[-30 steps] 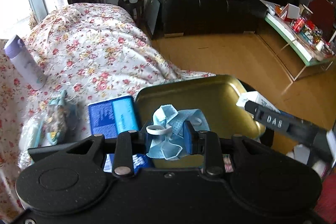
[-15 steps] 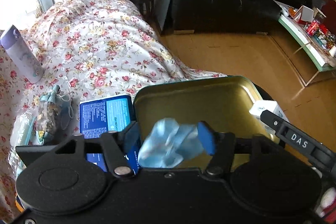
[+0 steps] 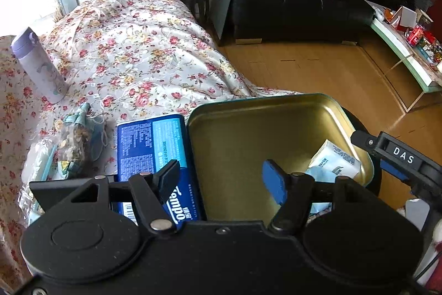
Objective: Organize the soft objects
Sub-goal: 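Withdraw both tools from the tin back toward the item pile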
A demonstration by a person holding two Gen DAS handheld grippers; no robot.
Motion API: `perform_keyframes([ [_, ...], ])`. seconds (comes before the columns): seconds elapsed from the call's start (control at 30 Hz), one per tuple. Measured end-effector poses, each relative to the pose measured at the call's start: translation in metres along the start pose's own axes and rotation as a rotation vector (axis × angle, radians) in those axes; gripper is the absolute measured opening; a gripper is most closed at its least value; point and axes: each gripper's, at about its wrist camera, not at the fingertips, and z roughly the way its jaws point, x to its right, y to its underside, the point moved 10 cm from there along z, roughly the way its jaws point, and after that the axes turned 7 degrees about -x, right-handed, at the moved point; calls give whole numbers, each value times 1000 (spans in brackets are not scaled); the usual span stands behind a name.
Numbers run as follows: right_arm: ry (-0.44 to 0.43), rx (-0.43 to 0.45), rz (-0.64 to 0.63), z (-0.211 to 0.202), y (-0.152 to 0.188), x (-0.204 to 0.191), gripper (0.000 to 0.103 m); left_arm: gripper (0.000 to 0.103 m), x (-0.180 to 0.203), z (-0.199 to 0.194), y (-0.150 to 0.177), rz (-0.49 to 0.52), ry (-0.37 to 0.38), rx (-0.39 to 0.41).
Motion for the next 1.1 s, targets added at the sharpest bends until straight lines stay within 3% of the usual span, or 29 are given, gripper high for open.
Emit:
perform_keyframes([
  [0.17,35,87,-63,-15,-2,-5,100,72,-11,-9,4,-21,-8,25],
  [0.4,137,315,-234,-48,-1,-25,103,74,-42,-26,14,-63,-48,56],
  [0.5,199,378,-263,-57,1,-27,103,85,-60,-36,20,-87,-79,78],
  [0.53,201,381,-271,-59,2,-27,103,90,-67,-40,22,-98,-93,89],
  [0.67,183,363,-282,-58,2,-27,103,90,-101,-58,33,-161,-134,118],
  [0.97,85,206,-360,-42,8,-38,102,95,-184,-128,54,-350,-238,212],
  [1.1,109,213,-387,-45,11,-44,103,99,-209,-166,61,-398,-304,281],
])
